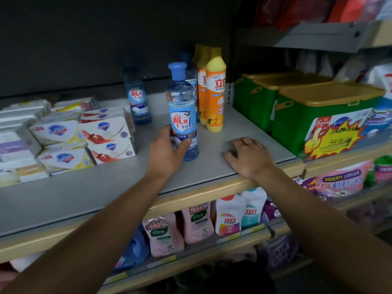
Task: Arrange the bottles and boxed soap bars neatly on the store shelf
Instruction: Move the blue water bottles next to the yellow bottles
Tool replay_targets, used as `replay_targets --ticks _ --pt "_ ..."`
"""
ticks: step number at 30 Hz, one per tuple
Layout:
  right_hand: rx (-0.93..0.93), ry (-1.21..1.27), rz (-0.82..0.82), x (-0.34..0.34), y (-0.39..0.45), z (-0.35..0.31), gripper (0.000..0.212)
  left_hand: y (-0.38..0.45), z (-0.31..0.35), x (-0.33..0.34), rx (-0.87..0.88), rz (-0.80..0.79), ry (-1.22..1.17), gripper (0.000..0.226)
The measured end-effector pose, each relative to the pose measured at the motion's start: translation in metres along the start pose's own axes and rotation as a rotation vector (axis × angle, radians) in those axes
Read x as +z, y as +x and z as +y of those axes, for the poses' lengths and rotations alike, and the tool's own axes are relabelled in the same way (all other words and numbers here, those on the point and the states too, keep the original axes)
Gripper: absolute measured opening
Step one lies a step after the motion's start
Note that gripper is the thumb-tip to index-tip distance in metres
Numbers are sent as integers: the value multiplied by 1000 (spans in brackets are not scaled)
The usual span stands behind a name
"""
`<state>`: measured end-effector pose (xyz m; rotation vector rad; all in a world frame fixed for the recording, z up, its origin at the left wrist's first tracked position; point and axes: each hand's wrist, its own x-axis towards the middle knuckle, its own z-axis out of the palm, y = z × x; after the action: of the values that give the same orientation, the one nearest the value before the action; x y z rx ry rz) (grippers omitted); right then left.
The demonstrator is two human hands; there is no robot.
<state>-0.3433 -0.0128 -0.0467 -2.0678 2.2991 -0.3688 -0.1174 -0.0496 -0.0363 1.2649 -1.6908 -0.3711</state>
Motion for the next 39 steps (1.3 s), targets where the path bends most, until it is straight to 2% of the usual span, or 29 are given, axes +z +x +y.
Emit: replay_targets --ticks 10,17,39 --pt "-12 7 44 3 4 4 63 57 3 47 -32 1 31 42" --pt "-18 31 64 3 3 5 61 86 2 64 -85 -29 67 47" --pt "-2 41 33 -2 1 3 61 107 -2 74 -100 -112 112 48"
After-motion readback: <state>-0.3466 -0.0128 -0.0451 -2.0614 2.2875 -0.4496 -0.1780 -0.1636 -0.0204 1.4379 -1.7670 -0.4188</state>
